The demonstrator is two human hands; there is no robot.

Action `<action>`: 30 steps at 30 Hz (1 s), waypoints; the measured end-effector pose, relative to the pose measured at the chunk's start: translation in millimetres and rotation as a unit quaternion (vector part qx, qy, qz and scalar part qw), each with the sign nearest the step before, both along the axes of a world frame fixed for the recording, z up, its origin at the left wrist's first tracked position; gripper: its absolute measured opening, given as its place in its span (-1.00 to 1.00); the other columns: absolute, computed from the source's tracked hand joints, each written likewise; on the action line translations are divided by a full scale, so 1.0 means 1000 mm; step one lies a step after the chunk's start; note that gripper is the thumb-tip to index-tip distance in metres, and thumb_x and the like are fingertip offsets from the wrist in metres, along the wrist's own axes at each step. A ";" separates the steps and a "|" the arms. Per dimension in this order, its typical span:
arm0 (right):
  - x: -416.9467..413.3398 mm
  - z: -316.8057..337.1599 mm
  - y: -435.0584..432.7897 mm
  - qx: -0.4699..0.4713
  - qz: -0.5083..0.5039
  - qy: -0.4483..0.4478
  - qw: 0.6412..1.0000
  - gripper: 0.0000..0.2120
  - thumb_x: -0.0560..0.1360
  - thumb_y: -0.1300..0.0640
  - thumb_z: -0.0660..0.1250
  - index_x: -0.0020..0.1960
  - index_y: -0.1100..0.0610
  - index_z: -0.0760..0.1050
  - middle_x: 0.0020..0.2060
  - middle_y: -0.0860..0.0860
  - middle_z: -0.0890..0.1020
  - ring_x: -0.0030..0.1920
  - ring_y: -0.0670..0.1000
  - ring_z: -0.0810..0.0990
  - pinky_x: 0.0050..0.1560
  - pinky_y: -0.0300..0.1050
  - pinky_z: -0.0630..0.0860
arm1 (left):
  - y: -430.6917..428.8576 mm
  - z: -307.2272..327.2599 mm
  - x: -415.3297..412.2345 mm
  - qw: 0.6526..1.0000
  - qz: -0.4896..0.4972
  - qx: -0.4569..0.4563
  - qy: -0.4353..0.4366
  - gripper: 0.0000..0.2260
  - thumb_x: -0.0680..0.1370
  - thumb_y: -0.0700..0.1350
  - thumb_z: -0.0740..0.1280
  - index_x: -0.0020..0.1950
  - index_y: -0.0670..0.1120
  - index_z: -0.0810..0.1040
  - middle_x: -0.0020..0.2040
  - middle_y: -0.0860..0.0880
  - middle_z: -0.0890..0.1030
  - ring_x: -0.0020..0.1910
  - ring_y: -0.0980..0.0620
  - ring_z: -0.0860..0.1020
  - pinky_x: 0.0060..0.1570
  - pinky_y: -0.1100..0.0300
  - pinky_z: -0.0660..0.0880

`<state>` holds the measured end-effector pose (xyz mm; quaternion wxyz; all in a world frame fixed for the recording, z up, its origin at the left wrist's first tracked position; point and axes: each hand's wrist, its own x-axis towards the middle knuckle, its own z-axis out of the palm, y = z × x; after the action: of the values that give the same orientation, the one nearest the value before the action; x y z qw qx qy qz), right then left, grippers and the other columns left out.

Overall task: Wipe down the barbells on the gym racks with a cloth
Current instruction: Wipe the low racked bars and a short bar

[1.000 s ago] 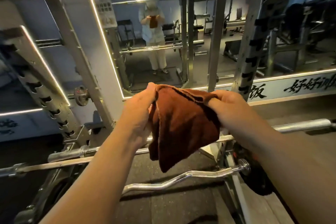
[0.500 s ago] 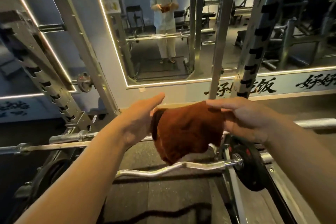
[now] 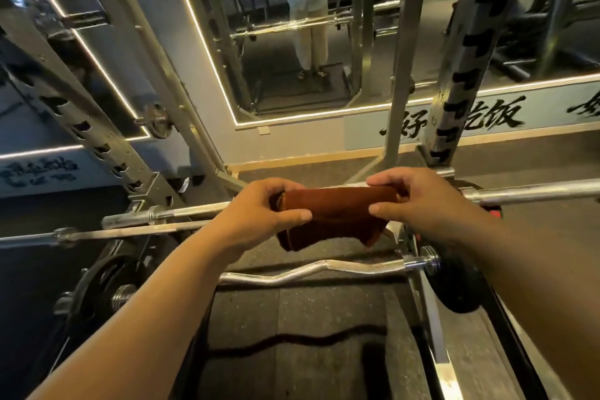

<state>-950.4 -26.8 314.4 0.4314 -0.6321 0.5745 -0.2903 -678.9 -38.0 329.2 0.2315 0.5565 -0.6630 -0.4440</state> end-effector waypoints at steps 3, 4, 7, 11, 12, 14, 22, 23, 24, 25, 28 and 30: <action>-0.001 -0.018 -0.008 -0.021 -0.014 0.042 0.999 -0.85 0.58 0.13 0.41 0.12 -0.05 0.62 -0.01 -0.08 0.64 0.04 -0.11 0.58 0.09 -0.11 0.55 | -0.009 -0.018 -0.001 0.994 -0.017 -0.065 -0.083 -0.95 0.57 -0.12 0.44 -0.03 0.03 0.63 -0.09 0.02 0.66 -0.07 0.15 0.61 0.03 0.22 0.59; -0.001 -0.022 -0.011 -0.023 -0.007 0.055 0.998 -0.92 0.59 0.07 0.40 0.06 -0.03 0.63 -0.03 -0.06 0.65 0.04 -0.09 0.59 0.11 -0.03 0.57 | -0.012 -0.023 -0.003 0.992 -0.021 -0.082 -0.092 -0.95 0.59 -0.12 0.42 -0.06 0.01 0.62 -0.13 0.01 0.64 -0.11 0.14 0.60 -0.06 0.27 0.57; 0.002 -0.035 -0.019 -0.018 0.010 0.067 0.998 -0.80 0.61 -0.06 0.34 -0.05 0.06 0.60 -0.04 0.02 0.64 0.02 -0.03 0.60 0.11 0.04 0.59 | -0.025 -0.041 -0.001 0.996 -0.011 -0.060 -0.061 -0.94 0.63 -0.04 0.36 0.02 -0.01 0.60 -0.13 -0.01 0.63 -0.13 0.08 0.61 -0.12 0.22 0.54; 0.019 -0.064 -0.022 0.026 -0.081 0.041 0.996 -0.89 0.63 -0.09 0.30 0.02 -0.07 0.47 -0.09 0.00 0.63 -0.07 -0.02 0.64 -0.03 0.01 0.66 | -0.038 -0.074 -0.006 0.993 0.069 -0.054 -0.082 -0.77 0.60 -0.01 0.39 -0.12 -0.14 0.49 -0.27 -0.02 0.52 -0.26 0.05 0.49 -0.20 0.11 0.44; 0.027 -0.074 -0.023 0.040 -0.101 0.036 0.993 -0.91 0.63 -0.08 0.30 0.02 -0.09 0.45 -0.09 0.00 0.63 -0.07 -0.01 0.65 -0.04 0.04 0.68 | -0.039 -0.081 -0.011 0.991 0.090 -0.056 -0.084 -0.77 0.58 -0.01 0.40 -0.18 -0.09 0.46 -0.31 0.01 0.49 -0.30 0.06 0.46 -0.24 0.11 0.40; 0.047 -0.088 -0.024 0.090 -0.128 -0.027 0.987 -0.90 0.65 -0.02 0.29 0.08 0.00 0.47 -0.09 0.07 0.64 -0.11 0.01 0.68 -0.12 0.04 0.71 | -0.036 -0.096 -0.023 0.989 0.114 -0.076 -0.061 -0.79 0.58 -0.03 0.41 -0.22 -0.01 0.47 -0.34 0.08 0.49 -0.32 0.08 0.47 -0.27 0.13 0.38; 0.075 -0.145 -0.044 0.190 -0.200 -0.215 0.937 -0.77 0.60 0.04 0.39 0.22 0.07 0.53 -0.01 0.02 0.74 -0.01 0.00 0.74 -0.07 0.00 0.67 | -0.066 -0.157 -0.040 0.970 0.079 0.196 0.121 -0.83 0.56 -0.09 0.33 -0.01 -0.09 0.71 -0.13 -0.03 0.74 -0.11 0.01 0.70 0.09 0.09 0.62; 0.074 -0.153 -0.049 0.198 -0.208 -0.200 0.937 -0.81 0.63 0.09 0.35 0.21 0.11 0.53 -0.01 0.07 0.74 -0.02 0.04 0.74 -0.11 0.01 0.68 | -0.067 -0.168 -0.032 0.966 0.116 0.190 0.130 -0.82 0.59 -0.21 0.29 0.02 -0.11 0.70 -0.10 -0.06 0.74 -0.06 -0.01 0.69 0.06 0.10 0.62; 0.073 -0.161 -0.053 0.213 -0.211 -0.179 0.937 -0.84 0.64 0.11 0.32 0.20 0.12 0.53 0.00 0.09 0.73 -0.02 0.05 0.74 -0.13 0.01 0.69 | -0.067 -0.178 -0.023 0.968 0.140 0.178 0.113 -0.80 0.61 -0.27 0.26 0.03 -0.10 0.68 -0.08 -0.06 0.73 -0.03 -0.04 0.68 0.06 0.08 0.62; 0.074 -0.168 -0.058 0.233 -0.207 -0.159 0.937 -0.85 0.65 0.11 0.31 0.19 0.11 0.51 0.03 0.10 0.71 -0.02 0.05 0.73 -0.14 0.01 0.70 | -0.068 -0.189 -0.014 0.971 0.148 0.170 0.080 -0.79 0.62 -0.28 0.26 0.03 -0.07 0.67 -0.06 -0.05 0.72 0.00 -0.05 0.66 0.10 0.05 0.60; 0.077 -0.182 -0.079 0.271 -0.174 -0.102 0.941 -0.91 0.65 0.10 0.31 0.13 0.10 0.50 0.02 0.11 0.69 -0.04 0.04 0.71 -0.12 0.06 0.71 | -0.078 -0.212 0.006 0.978 0.130 0.160 0.016 -0.77 0.61 -0.26 0.25 -0.01 0.02 0.63 -0.03 0.05 0.68 0.04 -0.02 0.64 0.22 0.01 0.54; 0.078 -0.183 -0.101 0.249 -0.151 -0.049 0.955 -0.93 0.65 0.06 0.32 0.08 0.05 0.49 -0.06 0.10 0.68 -0.12 0.05 0.70 -0.18 0.03 0.69 | -0.095 -0.222 0.013 0.980 0.141 0.143 0.002 -0.75 0.61 -0.27 0.23 -0.01 0.03 0.62 -0.02 0.06 0.68 0.05 0.00 0.63 0.23 0.05 0.52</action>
<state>-872.0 -127.3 131.3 0.5533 -0.3957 0.6958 -0.2306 -665.6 -133.3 106.8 0.2108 0.6713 -0.5068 -0.4980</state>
